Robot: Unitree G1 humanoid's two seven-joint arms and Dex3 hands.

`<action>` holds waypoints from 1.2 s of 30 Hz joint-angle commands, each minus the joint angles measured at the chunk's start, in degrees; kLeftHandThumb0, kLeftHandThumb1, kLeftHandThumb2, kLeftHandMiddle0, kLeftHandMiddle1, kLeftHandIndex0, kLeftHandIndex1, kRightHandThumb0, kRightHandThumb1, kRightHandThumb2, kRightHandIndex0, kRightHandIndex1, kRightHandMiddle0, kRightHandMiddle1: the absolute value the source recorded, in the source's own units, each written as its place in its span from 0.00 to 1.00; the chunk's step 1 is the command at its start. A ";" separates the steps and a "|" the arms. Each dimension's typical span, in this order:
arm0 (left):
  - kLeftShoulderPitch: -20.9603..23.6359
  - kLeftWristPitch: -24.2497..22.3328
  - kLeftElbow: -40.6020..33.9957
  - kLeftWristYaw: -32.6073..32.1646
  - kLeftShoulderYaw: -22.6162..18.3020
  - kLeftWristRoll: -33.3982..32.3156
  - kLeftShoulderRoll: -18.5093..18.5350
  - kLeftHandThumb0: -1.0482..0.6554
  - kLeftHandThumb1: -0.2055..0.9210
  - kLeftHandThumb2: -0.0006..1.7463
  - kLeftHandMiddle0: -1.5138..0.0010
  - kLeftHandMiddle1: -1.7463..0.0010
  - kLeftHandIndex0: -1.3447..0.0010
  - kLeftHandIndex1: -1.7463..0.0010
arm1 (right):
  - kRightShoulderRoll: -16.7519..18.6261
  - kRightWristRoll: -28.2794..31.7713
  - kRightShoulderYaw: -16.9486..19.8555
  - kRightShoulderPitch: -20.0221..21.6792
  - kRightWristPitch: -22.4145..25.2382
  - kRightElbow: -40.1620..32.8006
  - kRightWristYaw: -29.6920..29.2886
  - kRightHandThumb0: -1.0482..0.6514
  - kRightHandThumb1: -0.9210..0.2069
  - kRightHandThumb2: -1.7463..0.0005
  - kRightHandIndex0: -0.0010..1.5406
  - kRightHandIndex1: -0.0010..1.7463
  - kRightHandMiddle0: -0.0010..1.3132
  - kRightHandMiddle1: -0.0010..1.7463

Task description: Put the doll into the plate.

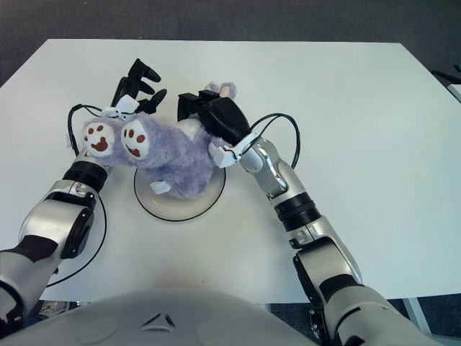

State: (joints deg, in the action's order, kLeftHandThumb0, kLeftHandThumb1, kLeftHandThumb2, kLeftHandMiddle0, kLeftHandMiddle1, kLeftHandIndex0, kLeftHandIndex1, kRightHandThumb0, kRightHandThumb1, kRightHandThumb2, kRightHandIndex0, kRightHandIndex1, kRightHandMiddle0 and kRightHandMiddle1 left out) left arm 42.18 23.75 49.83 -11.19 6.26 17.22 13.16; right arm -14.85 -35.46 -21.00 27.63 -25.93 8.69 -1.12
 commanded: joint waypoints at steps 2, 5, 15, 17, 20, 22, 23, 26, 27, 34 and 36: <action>-0.61 0.09 -0.17 0.36 0.26 0.27 0.23 0.41 1.00 0.30 0.76 0.13 0.86 0.00 | -0.92 -1.55 -0.79 -1.36 -1.03 -0.85 -0.12 0.62 0.66 0.16 0.42 1.00 0.42 1.00; -0.64 0.17 -0.07 0.44 0.36 0.35 0.28 0.41 1.00 0.30 0.77 0.14 0.86 0.00 | -0.88 -1.43 -0.95 -1.55 -1.23 -0.84 -0.13 0.62 0.64 0.17 0.41 0.98 0.42 1.00; -0.47 1.12 0.73 0.84 0.31 0.01 0.26 0.41 1.00 0.30 0.77 0.16 0.86 0.00 | -0.05 -0.12 -1.25 -1.82 -1.46 -1.03 0.81 0.62 0.66 0.17 0.42 0.95 0.45 1.00; -0.39 1.30 0.89 0.82 0.38 0.14 0.31 0.51 0.98 0.31 0.77 0.12 0.91 0.00 | 0.03 -0.10 -1.26 -1.61 -1.37 -1.12 1.00 0.62 0.66 0.16 0.42 0.96 0.45 1.00; -0.06 1.73 1.50 0.86 0.50 0.22 0.31 0.57 0.95 0.34 0.77 0.10 0.94 0.00 | -0.09 -3.15 -1.37 -0.84 -1.58 -0.89 -1.58 0.62 0.68 0.16 0.44 0.94 0.46 1.00; 0.02 1.93 1.66 0.89 0.49 0.12 0.27 0.59 0.91 0.37 0.75 0.09 0.94 0.00 | 0.04 -3.99 -1.36 -0.68 -1.69 -0.77 -2.61 0.62 0.70 0.15 0.46 0.92 0.47 1.00; 0.02 2.02 1.71 0.87 0.42 -0.01 0.18 0.60 0.91 0.38 0.75 0.09 0.94 0.00 | 0.26 -4.24 -1.29 -0.67 -1.92 -0.57 -3.49 0.62 0.70 0.15 0.46 0.92 0.47 1.00; 0.02 2.09 1.90 0.69 0.23 -0.33 -0.09 0.61 0.88 0.41 0.74 0.08 0.94 0.00 | 1.08 -4.45 -1.14 -0.48 -2.83 0.46 -5.89 0.62 0.73 0.13 0.48 0.92 0.48 1.00; 0.03 2.07 1.95 0.63 0.19 -0.38 -0.15 0.61 0.88 0.41 0.74 0.08 0.94 0.00 | 1.35 -4.40 -1.13 -0.39 -3.08 0.83 -6.43 0.62 0.73 0.13 0.48 0.93 0.48 1.00; 0.10 1.70 2.36 -0.09 0.23 -0.20 -0.41 0.61 0.92 0.36 0.76 0.09 0.95 0.00 | 2.59 -3.90 -1.09 0.46 -6.14 3.65 -10.36 0.62 0.73 0.12 0.49 0.95 0.46 1.00; 0.23 1.58 2.72 -0.25 0.28 -0.08 -0.50 0.61 0.93 0.35 0.76 0.10 0.95 0.00 | 2.96 -3.56 -1.06 0.91 -6.65 4.10 -10.58 0.62 0.73 0.12 0.49 0.95 0.45 1.00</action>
State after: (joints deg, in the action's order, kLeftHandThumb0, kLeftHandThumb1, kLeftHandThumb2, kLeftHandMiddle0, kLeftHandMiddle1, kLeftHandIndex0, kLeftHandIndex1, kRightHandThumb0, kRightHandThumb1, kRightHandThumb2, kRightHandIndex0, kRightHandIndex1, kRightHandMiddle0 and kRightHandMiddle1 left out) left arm 42.18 25.25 51.86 -10.86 6.72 17.05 12.67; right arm -12.54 -39.39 -22.07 26.94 -31.02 11.79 -10.45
